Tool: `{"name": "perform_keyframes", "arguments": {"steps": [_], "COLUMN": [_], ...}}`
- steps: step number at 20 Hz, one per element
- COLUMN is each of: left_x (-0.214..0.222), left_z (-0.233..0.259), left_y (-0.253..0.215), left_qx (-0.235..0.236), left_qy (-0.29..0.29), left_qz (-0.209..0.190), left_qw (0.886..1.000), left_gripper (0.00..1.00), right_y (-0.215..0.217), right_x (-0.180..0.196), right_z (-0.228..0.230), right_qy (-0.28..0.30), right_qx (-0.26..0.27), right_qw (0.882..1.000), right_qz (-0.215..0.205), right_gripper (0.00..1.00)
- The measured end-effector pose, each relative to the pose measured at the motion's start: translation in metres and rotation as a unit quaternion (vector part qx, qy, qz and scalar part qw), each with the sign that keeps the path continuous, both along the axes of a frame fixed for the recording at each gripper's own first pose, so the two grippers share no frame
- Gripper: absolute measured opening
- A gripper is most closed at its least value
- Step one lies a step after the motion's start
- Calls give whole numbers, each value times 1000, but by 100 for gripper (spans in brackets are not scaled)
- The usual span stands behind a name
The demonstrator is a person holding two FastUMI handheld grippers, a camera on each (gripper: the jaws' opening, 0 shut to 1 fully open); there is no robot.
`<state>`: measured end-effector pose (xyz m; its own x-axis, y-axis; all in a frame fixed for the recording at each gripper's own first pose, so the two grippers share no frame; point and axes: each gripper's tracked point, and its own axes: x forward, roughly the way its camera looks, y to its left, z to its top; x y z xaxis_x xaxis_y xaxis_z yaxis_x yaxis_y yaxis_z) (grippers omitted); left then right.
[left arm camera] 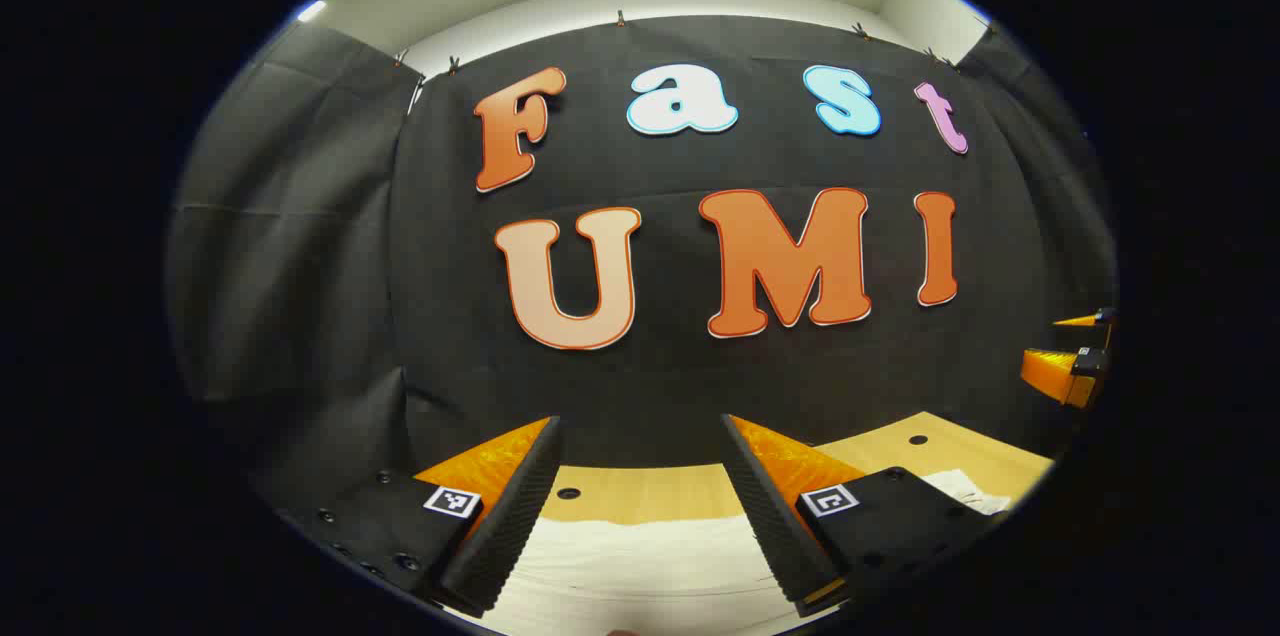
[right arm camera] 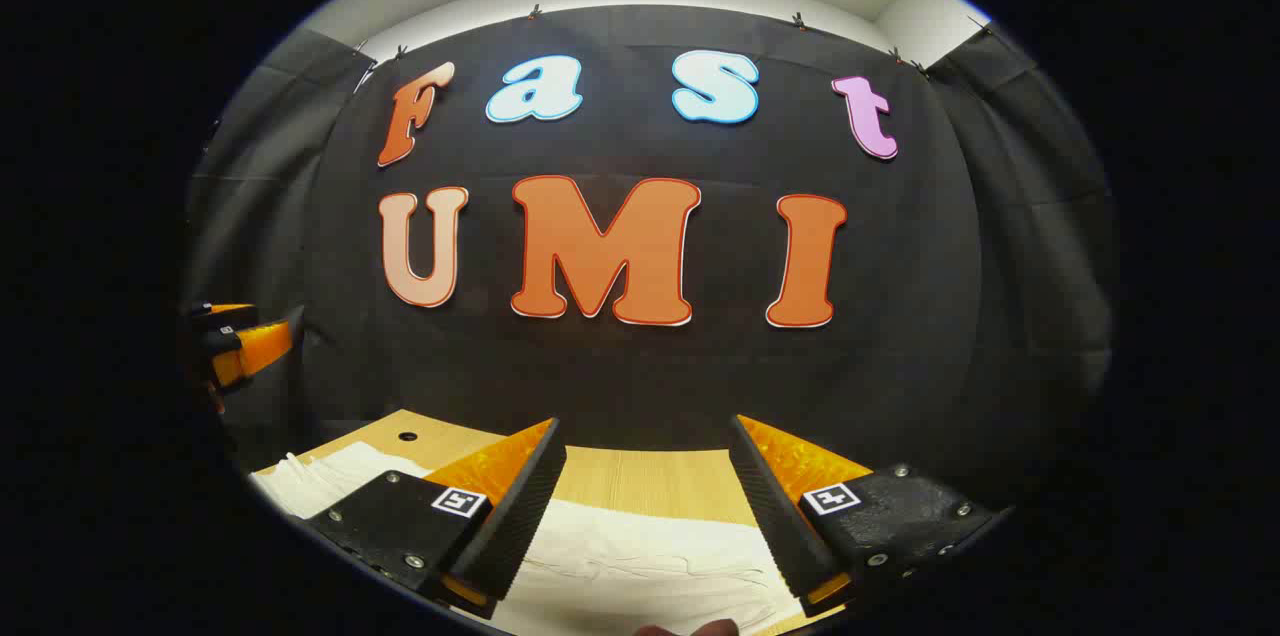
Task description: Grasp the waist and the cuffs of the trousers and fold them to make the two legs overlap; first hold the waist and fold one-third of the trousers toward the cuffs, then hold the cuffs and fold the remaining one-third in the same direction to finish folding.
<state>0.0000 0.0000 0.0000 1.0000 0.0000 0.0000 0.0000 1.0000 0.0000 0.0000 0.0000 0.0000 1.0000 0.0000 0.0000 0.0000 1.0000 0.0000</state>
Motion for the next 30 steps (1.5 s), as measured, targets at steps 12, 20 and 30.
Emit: {"name": "perform_keyframes", "arguments": {"steps": [12,20,30], "left_x": [4,-3,-32], "left_z": [5,4,-68], "left_y": [-9,-4,28], "left_qx": [-21,-27,-114], "left_qy": [3,-1,107], "left_qz": [-5,9,46], "left_qw": [1000,1000,987], "left_gripper": [100,100,100], "right_y": [-27,-42,-61], "right_x": [7,5,-8], "right_z": [-2,-12,-93], "right_qy": [8,16,176], "right_qx": [0,-2,-33], "right_qw": [1000,1000,984], "right_qz": [-19,-25,-12], "right_gripper": [99,99,99]}}
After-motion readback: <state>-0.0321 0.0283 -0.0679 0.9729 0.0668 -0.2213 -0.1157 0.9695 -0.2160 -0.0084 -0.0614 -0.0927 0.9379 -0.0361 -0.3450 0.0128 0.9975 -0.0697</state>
